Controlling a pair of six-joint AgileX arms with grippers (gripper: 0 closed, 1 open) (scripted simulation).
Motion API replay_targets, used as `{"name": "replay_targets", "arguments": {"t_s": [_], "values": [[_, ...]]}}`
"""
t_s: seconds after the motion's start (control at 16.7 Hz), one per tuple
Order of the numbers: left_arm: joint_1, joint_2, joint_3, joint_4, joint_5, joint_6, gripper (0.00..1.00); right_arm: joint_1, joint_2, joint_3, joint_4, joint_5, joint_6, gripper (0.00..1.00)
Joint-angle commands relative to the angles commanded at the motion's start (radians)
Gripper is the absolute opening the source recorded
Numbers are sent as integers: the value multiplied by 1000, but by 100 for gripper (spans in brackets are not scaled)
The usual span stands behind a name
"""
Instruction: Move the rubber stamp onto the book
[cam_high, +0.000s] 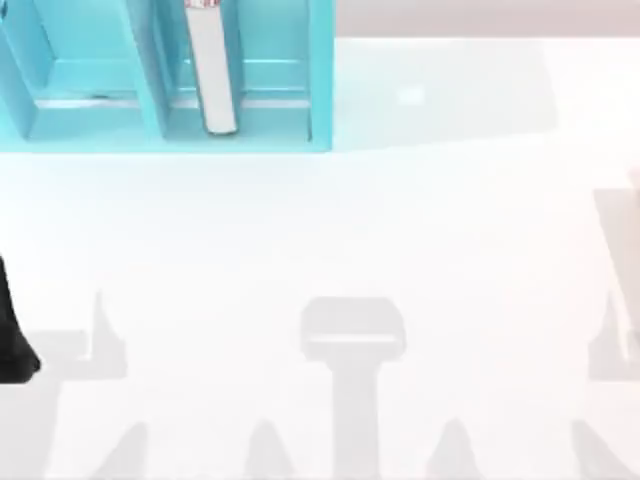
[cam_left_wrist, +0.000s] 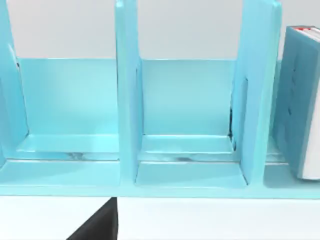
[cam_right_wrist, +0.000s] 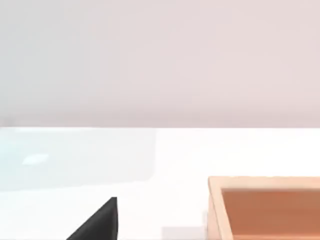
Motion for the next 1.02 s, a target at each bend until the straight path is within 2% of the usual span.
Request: {"name": "replay_targets", "arguments": {"t_s": [0.24,0.48,0.66,1.02], "values": [[-8,30,15,23,-8,0,100,0,0,0,0,0,0,100],[-57,219,104,154,-46,-1,100,0,0,0,0,0,0,100],[-113,470,204,303,-89,-3,100,0,0,0,0,0,0,100],[-242,1139,423,636,-195,-13,100,0,0,0,0,0,0,100]]}}
